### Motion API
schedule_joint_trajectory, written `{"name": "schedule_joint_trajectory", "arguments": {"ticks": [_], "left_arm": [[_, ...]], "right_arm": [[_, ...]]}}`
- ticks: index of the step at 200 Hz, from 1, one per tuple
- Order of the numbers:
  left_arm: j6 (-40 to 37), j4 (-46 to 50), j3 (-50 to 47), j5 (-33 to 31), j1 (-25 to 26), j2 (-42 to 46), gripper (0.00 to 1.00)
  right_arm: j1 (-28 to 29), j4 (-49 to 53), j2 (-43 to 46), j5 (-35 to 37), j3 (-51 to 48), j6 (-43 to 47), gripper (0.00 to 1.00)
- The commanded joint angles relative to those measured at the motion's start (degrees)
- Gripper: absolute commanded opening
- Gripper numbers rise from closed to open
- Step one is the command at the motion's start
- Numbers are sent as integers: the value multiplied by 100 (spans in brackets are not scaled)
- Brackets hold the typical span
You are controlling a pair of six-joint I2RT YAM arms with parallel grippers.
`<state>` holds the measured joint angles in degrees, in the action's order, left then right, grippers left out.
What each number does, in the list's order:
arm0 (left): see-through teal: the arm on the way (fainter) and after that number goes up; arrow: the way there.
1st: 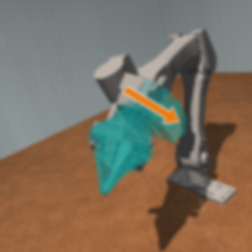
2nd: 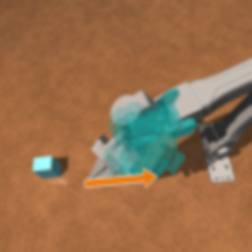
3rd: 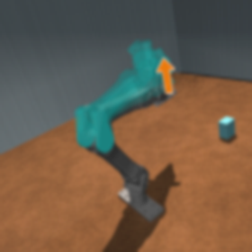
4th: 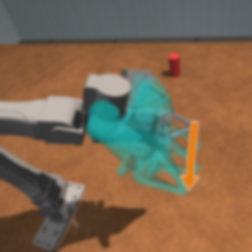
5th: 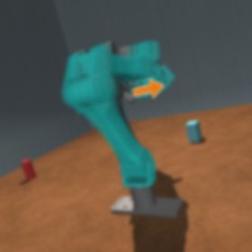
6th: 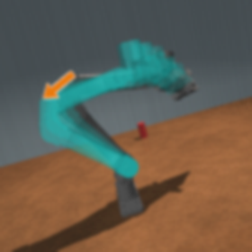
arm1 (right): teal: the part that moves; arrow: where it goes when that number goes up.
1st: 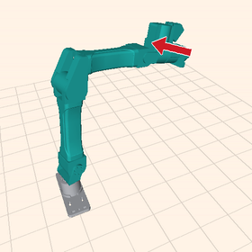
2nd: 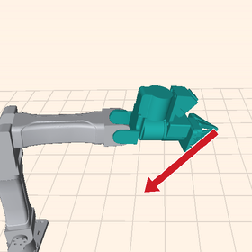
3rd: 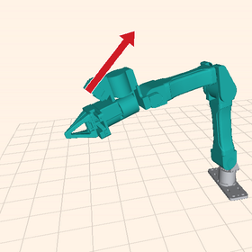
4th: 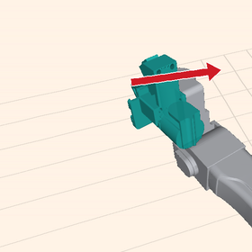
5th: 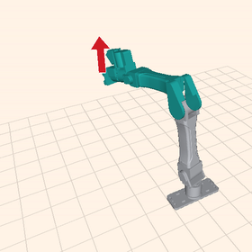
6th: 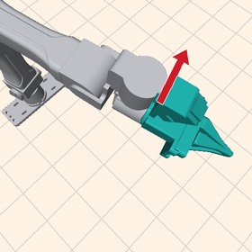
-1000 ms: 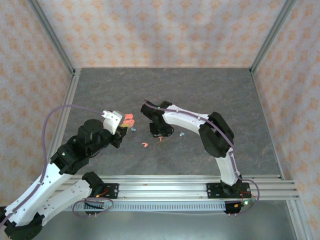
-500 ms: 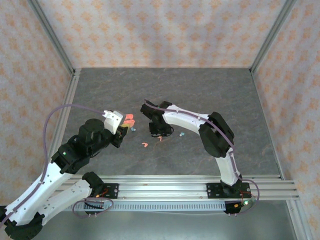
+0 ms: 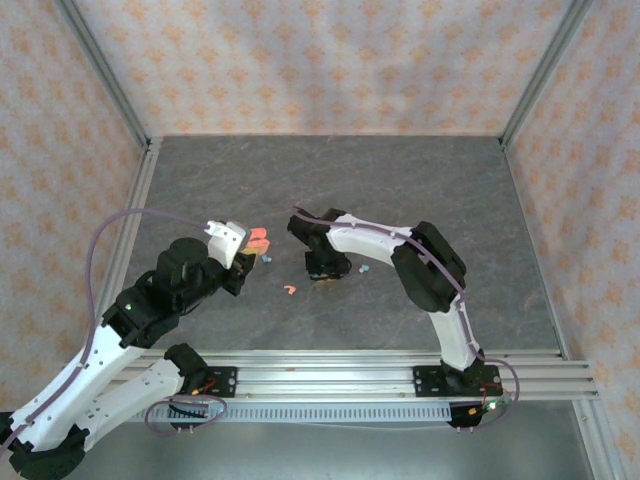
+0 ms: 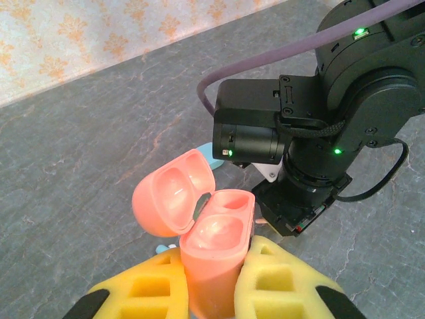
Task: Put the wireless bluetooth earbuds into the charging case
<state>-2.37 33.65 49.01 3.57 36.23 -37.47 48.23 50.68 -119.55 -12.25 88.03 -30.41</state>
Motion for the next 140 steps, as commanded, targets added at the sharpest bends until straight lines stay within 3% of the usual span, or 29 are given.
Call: {"name": "schedule_joint_trajectory", "arguments": {"ticks": [1,91,140], "left_arm": [[82,91,38,-67,-28,78,0],[35,142,74,-94,-28,91,0],[-8,-48,28,15,-28,-55,0]], "right_arm": [[-106,-68,-10,152,-171,-87,20],[-455,-411,1114,-164,-807,-693,19],[-463,-633,884,-413,-319,-1167,28]]}}
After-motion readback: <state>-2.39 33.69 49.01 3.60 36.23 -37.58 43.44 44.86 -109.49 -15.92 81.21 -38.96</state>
